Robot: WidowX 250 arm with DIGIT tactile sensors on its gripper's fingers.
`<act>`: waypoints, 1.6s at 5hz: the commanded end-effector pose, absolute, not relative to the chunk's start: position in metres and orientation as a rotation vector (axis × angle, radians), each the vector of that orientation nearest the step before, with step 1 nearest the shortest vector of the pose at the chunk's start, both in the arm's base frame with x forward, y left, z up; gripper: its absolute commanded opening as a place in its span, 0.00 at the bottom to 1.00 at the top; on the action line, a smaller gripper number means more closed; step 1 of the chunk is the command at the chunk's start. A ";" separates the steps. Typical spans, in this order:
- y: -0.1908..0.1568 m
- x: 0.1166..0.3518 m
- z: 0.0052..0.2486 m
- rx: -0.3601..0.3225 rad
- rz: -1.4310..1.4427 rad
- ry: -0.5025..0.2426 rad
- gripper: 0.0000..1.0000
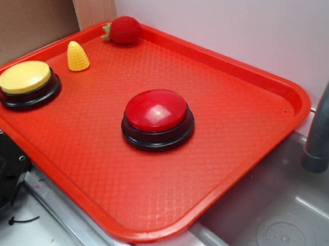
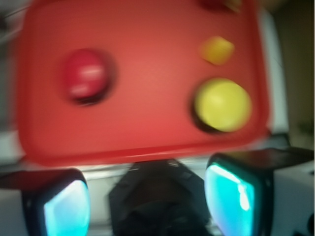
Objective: Push the yellow button.
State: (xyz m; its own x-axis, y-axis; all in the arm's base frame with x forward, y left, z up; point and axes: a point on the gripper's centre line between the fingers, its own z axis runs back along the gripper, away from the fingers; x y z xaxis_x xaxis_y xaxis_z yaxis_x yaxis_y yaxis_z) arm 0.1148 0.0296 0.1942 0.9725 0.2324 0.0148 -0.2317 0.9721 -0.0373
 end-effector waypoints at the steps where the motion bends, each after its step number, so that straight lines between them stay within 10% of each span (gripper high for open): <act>1: 0.082 0.126 0.146 0.048 0.250 -0.032 1.00; 4: 0.110 0.155 0.060 0.066 0.106 0.023 1.00; 8: 0.092 0.157 0.058 0.039 0.083 0.049 1.00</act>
State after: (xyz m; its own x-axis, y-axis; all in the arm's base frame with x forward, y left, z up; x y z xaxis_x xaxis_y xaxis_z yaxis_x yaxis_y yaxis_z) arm 0.1507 0.0912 0.0525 0.9924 0.0989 -0.0738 -0.0967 0.9948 0.0333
